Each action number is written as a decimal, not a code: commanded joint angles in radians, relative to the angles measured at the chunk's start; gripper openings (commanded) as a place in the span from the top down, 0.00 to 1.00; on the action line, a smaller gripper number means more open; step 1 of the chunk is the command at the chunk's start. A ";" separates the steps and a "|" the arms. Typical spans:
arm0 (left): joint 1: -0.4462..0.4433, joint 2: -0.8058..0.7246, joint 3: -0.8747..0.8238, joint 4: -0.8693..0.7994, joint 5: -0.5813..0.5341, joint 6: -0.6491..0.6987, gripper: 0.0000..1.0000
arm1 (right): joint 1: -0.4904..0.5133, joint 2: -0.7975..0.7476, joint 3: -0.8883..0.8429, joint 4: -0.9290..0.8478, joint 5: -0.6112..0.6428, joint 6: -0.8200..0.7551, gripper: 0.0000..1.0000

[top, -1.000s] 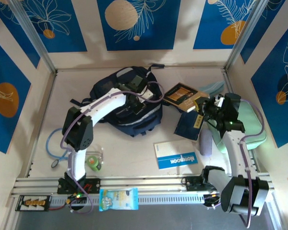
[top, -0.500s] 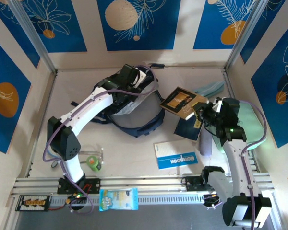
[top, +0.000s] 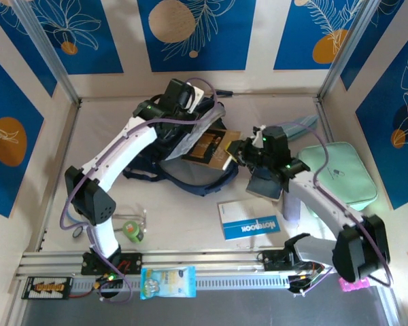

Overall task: Pack the student bag
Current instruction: Place the book in the student bag.

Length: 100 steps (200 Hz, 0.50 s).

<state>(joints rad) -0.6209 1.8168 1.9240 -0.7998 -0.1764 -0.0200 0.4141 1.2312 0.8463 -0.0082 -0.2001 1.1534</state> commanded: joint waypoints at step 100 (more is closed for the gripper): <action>0.093 0.009 0.096 0.019 0.188 -0.118 1.00 | 0.093 0.533 0.246 0.373 0.167 0.021 1.00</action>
<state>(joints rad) -0.5385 1.8366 1.9629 -0.8314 -0.0410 -0.0978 0.4824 1.6848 1.0962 0.2588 -0.0654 1.1938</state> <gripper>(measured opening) 0.045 0.160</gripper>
